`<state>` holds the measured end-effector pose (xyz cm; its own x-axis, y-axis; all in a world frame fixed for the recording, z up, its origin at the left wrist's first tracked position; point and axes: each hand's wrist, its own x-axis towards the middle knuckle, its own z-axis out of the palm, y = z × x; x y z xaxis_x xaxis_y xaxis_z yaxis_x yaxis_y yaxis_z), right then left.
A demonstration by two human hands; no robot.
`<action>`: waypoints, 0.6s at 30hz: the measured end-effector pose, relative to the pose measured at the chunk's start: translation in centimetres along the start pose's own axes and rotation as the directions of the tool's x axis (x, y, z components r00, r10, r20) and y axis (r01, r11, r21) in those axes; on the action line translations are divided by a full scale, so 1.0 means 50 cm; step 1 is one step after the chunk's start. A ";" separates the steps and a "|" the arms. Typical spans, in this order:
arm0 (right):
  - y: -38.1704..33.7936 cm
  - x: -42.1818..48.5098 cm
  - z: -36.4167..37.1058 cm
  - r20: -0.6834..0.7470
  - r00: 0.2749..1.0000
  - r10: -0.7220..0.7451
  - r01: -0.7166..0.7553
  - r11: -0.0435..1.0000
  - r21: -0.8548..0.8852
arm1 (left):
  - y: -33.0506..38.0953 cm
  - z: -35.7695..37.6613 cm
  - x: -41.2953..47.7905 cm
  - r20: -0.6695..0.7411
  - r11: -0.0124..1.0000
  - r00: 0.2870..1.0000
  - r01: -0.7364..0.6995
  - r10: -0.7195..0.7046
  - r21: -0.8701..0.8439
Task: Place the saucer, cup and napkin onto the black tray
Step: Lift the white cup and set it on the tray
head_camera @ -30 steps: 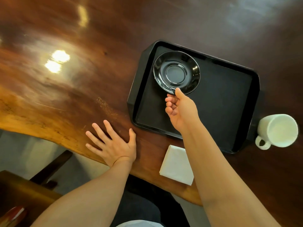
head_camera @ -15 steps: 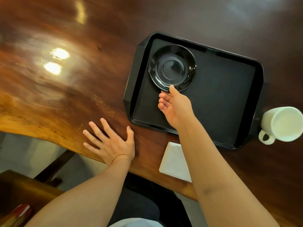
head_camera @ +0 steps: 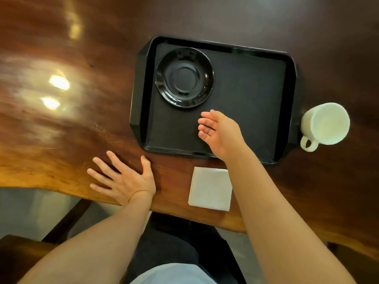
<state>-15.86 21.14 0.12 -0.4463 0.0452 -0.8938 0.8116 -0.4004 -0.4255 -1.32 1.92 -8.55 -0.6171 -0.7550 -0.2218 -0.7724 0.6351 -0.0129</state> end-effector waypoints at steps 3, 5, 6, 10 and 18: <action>0.006 -0.001 -0.024 -0.023 1.000 -0.003 0.003 0.999 0.035 | -0.001 0.002 0.001 0.002 1.000 1.000 0.002 -0.002 0.004; 0.012 -0.004 -0.044 -0.041 0.999 -0.012 0.014 0.998 0.056 | -0.001 0.002 0.000 -0.005 1.000 1.000 0.002 -0.002 -0.002; 0.014 -0.005 -0.057 -0.052 0.998 -0.018 0.021 0.998 0.063 | -0.001 0.002 -0.001 -0.008 1.000 1.000 -0.001 0.001 -0.005; 0.019 -0.017 -0.116 -0.161 0.985 -0.055 0.066 0.996 0.067 | -0.003 0.004 0.000 -0.012 1.000 1.000 -0.003 0.003 -0.019; 0.018 -0.062 -0.255 -0.505 0.824 -0.255 0.248 0.965 -0.082 | 0.000 0.000 -0.003 -0.012 0.999 1.000 0.001 -0.002 -0.055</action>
<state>-8.92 32.32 0.67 -0.3841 0.6017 -0.7003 0.7038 -0.3001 -0.6439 -1.25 2.04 -8.52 -0.6174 -0.7581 -0.2101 -0.7802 0.6243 0.0400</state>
